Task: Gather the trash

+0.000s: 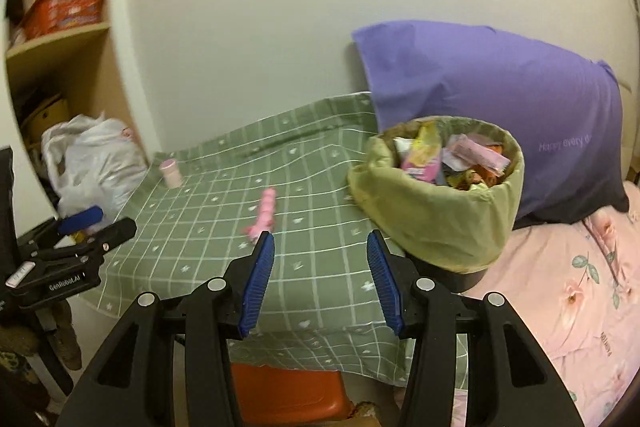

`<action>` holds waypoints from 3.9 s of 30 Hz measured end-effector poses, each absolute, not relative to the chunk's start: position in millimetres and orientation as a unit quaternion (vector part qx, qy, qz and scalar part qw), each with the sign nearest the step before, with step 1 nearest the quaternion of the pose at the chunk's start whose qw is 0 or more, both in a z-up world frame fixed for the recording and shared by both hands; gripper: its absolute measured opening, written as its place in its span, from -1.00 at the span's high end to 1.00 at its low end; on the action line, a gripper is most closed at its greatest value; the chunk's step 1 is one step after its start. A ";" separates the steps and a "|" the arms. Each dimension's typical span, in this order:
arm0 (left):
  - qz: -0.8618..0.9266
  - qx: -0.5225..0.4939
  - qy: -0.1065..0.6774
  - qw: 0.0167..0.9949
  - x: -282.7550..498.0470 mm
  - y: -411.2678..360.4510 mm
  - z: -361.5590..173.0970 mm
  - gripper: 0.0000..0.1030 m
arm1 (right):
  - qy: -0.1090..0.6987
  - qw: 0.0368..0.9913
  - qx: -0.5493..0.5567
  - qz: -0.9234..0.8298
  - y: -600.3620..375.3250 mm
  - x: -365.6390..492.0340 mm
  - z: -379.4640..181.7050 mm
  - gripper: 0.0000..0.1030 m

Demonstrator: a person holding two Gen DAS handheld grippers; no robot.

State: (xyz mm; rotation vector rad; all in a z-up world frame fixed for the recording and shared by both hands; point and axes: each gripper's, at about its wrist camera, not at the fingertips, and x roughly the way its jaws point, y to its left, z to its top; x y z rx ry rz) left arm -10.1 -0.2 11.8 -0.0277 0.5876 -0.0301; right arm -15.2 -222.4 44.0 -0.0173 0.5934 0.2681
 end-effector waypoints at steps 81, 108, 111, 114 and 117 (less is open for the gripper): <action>0.037 -0.005 0.280 0.959 -53.2 11.1 24.3 -0.55 | 0.294 0.942 -0.020 0.160 -200.4 -39.9 33.8 0.12; 0.031 -0.016 0.291 0.956 -44.8 22.0 16.6 -0.55 | 0.310 0.939 -0.013 0.149 -192.3 -36.8 23.3 0.12; 0.032 -0.018 0.299 0.954 -39.6 25.5 11.8 -0.55 | 0.320 0.935 -0.016 0.154 -188.1 -30.4 17.4 0.12; 0.039 -0.032 0.324 0.945 -25.2 35.1 -0.6 -0.55 | 0.325 0.931 -0.026 0.165 -179.3 -16.5 12.7 0.12; 0.057 -0.062 0.370 0.925 6.5 58.7 -24.9 -0.55 | 0.330 0.924 -0.024 0.190 -166.3 11.1 8.7 0.12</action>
